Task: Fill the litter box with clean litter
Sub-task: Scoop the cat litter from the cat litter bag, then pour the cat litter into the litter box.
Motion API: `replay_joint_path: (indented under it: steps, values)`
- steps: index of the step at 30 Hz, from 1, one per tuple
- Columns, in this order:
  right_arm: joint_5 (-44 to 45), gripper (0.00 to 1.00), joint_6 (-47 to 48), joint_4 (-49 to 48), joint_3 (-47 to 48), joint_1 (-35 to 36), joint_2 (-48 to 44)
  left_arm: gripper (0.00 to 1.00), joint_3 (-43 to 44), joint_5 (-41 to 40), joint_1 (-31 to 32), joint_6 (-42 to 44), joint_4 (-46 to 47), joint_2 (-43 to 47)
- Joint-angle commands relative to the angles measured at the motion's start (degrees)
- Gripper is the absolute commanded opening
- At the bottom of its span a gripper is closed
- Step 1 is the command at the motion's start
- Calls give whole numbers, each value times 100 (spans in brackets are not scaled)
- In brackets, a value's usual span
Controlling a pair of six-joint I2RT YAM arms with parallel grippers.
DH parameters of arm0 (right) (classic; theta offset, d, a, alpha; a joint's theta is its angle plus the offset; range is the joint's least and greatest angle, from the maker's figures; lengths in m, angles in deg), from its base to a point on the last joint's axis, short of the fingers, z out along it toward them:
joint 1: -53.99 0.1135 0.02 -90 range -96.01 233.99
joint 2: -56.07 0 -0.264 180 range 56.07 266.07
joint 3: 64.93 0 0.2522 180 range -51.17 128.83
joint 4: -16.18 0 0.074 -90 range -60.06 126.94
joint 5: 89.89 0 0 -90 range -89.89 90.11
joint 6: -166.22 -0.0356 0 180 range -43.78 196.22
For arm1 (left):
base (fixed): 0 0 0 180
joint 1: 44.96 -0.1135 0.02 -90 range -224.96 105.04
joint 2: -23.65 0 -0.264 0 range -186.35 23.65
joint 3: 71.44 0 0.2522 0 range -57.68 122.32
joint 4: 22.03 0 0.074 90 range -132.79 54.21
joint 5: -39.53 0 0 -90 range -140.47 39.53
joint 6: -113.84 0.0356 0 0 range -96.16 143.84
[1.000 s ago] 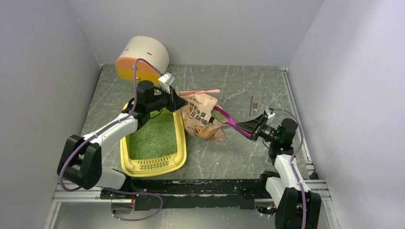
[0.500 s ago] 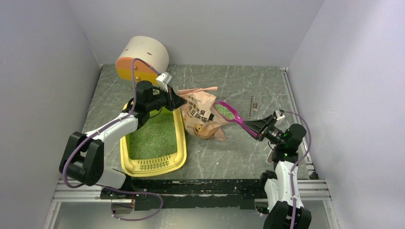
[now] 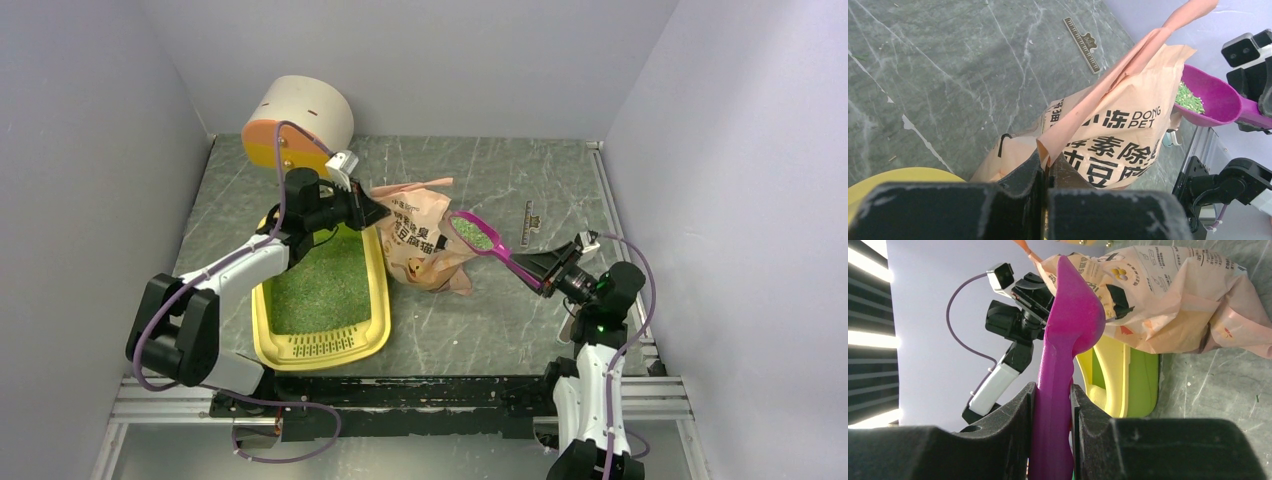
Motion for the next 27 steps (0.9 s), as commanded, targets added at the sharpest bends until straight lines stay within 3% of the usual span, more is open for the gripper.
replay_joint_path:
  steps: [1,6,15,17,22,27]
  values:
    - [-98,0,51,130,229,35,-111,5,276,-241,-97,134,-230,-133]
    - [-162,0,-241,-244,172,71,-127,5,368,-313,-99,30,-345,-243]
    - [-269,0,-1756,-2313,-210,317,-38,5,557,-199,-99,48,-455,-366]
    - [-323,0,-1458,-1876,-80,405,-12,5,588,-127,-99,93,-457,-311]
    - [-236,0,542,659,889,769,50,5,634,100,-91,287,-527,-146]
    - [-44,0,433,584,956,1308,117,5,584,234,-74,349,-496,-54]
